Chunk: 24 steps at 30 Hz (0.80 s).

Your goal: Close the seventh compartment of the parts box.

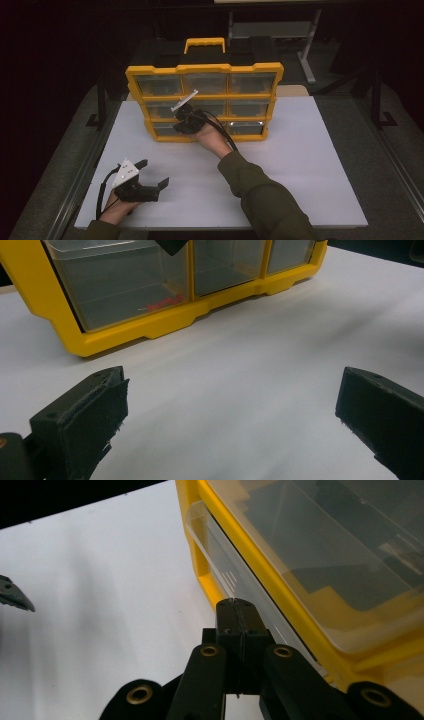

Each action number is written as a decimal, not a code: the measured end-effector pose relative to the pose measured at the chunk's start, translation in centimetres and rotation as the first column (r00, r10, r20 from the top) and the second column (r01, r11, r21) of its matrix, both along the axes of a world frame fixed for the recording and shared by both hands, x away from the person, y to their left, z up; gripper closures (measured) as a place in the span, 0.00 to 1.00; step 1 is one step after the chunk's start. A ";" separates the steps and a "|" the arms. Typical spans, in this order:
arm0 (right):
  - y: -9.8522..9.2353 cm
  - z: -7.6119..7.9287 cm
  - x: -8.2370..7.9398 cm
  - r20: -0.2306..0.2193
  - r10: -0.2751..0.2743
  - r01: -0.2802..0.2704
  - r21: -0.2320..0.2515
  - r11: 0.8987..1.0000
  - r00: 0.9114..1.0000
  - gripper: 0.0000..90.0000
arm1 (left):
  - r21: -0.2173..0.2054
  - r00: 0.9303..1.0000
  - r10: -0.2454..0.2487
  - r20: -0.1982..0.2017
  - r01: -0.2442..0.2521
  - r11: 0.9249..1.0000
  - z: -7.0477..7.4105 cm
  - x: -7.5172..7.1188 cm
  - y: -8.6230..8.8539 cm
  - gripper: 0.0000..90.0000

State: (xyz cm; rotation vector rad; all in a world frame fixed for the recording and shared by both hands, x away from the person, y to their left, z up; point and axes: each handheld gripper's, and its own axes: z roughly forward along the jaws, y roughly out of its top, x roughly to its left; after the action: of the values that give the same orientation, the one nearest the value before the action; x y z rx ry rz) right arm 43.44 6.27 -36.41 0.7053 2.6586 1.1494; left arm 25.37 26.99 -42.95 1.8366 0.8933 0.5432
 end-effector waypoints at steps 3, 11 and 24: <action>-0.3 0.2 -0.3 -0.009 0.013 -0.013 0.019 1.000 1.000 0.99 | 0.004 1.000 0.000 -0.005 0.000 1.000 0.0 0.0 0.0 0.00; -1.6 0.5 -1.4 -0.026 0.023 -0.022 0.052 0.998 0.999 0.88 | -0.002 1.000 0.001 -0.003 -0.001 1.000 -0.1 0.0 -0.1 0.00; -4.8 0.3 -2.9 -0.020 0.013 -0.010 0.111 0.994 1.000 0.57 | 0.011 1.000 -0.006 -0.007 0.006 1.000 -0.1 0.0 -0.1 0.00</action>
State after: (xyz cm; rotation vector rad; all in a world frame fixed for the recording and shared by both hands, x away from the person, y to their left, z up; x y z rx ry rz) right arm 40.50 1.51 -36.10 0.7243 2.6355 1.3079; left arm 25.37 26.86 -43.04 1.8514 0.8906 0.5394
